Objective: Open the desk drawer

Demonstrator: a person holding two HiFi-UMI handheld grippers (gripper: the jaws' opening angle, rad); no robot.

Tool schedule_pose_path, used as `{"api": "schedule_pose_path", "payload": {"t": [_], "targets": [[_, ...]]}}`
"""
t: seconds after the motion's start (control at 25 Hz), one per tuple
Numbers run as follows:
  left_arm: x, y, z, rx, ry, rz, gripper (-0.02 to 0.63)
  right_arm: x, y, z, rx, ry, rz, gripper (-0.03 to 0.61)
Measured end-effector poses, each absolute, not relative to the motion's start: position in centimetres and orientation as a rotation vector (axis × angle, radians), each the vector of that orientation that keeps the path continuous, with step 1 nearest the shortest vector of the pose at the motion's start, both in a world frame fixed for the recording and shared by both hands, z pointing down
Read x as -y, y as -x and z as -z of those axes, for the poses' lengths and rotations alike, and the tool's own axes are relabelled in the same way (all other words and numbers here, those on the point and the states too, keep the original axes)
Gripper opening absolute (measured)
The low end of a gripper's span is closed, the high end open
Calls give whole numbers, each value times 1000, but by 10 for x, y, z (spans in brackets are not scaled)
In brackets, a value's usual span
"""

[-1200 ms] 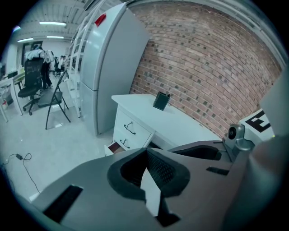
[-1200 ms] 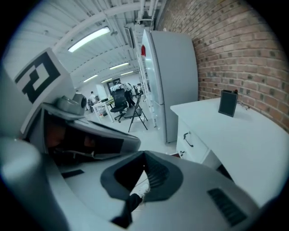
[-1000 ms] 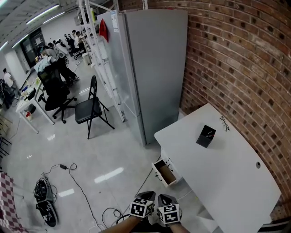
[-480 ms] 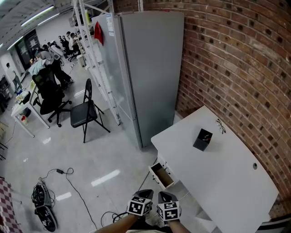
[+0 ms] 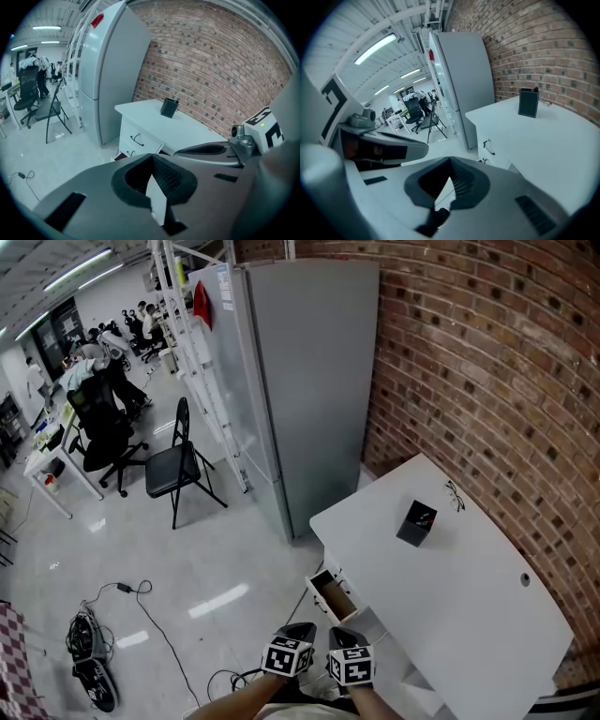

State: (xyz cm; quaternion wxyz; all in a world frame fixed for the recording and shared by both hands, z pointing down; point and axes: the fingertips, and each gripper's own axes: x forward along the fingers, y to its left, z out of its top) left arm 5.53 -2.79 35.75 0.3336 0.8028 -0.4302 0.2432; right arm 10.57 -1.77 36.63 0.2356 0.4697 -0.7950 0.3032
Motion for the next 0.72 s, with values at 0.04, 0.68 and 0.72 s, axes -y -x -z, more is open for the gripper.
{"api": "schedule_pose_path", "payload": {"t": [0.04,0.68,0.72], "targets": [[28,-56,-358,1126,-2094,-636,7,18,-107,-366,2182,-1285,-828,15],[11,-73,-368,1138,-2063,-652,8,2,-131,-377,2178,-1301,-938,14],[11,-74,-368,1139,-2063,-650,8,2,-132,-378,2177,-1302,-948,15]]}}
